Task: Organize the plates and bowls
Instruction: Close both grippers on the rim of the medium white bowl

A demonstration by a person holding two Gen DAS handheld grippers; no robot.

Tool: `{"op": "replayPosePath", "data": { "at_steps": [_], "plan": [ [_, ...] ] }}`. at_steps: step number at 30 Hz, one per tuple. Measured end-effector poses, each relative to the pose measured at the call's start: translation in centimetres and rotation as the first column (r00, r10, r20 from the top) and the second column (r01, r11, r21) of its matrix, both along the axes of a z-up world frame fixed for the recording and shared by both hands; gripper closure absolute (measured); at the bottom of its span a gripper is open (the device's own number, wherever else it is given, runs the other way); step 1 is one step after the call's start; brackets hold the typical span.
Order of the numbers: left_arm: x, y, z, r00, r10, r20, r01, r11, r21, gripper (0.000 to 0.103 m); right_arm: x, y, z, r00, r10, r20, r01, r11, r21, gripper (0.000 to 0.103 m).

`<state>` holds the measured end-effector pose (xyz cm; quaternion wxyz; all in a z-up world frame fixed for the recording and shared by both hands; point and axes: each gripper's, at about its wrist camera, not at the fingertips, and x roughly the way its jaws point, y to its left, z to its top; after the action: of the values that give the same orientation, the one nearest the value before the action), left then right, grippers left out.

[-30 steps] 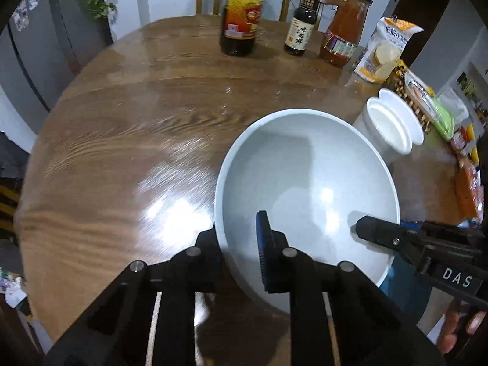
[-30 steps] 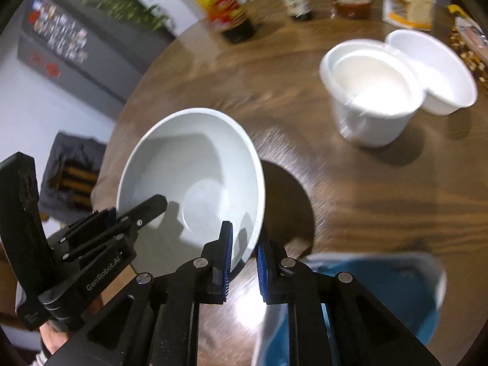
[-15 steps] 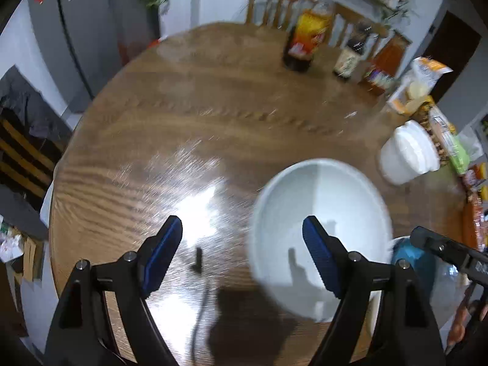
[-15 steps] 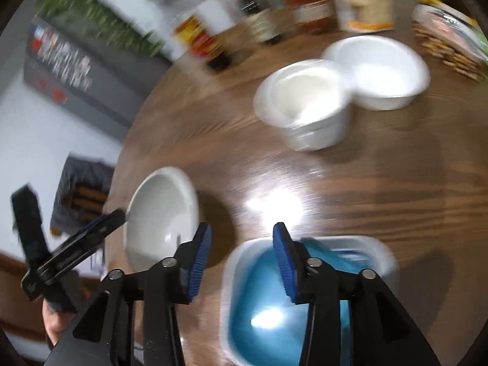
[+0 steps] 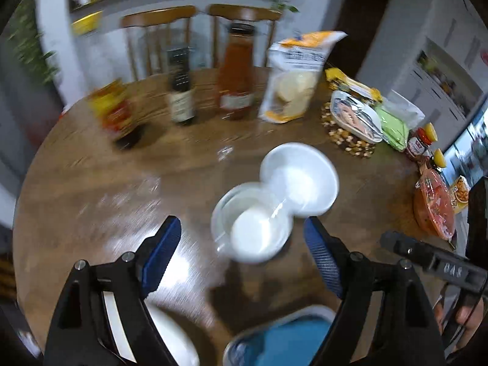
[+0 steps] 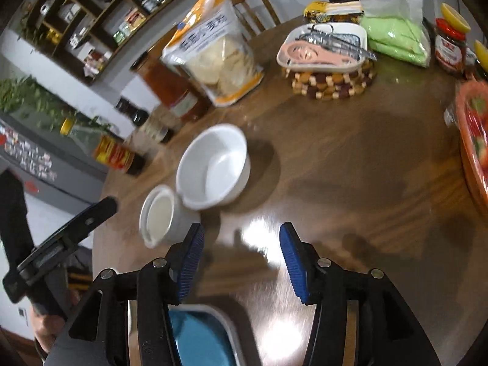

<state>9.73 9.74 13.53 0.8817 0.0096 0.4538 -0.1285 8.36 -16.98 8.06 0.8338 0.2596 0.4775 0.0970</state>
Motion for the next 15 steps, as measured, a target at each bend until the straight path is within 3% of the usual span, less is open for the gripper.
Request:
{"op": "replayPosePath", "data": {
  "at_steps": [6,12,14,15],
  "plan": [
    [7.6,-4.1,-3.6,0.992,-0.001,-0.126,0.003,1.000,0.019,0.020,4.9,1.0,-2.4,0.999,0.011,-0.041,-0.010,1.000,0.008,0.051],
    [11.3,-5.2,-6.8,0.976,0.004,-0.219,0.008,0.998,0.056,0.024,7.8,2.2,-5.0,0.995,0.025,-0.098,-0.021,0.999,0.045,0.051],
    [11.8,-5.2,-7.3,0.971,0.011,-0.237,0.005,0.998,0.067,0.034,8.1,2.5,-5.6,0.994,0.028,-0.104,-0.022,0.998,0.057,0.052],
    [11.9,-5.2,-7.5,0.969,0.006,-0.247,0.012,0.997,0.071,0.039,8.3,2.6,-5.8,0.994,0.031,-0.105,-0.026,0.998,0.056,0.061]
  ]
}}
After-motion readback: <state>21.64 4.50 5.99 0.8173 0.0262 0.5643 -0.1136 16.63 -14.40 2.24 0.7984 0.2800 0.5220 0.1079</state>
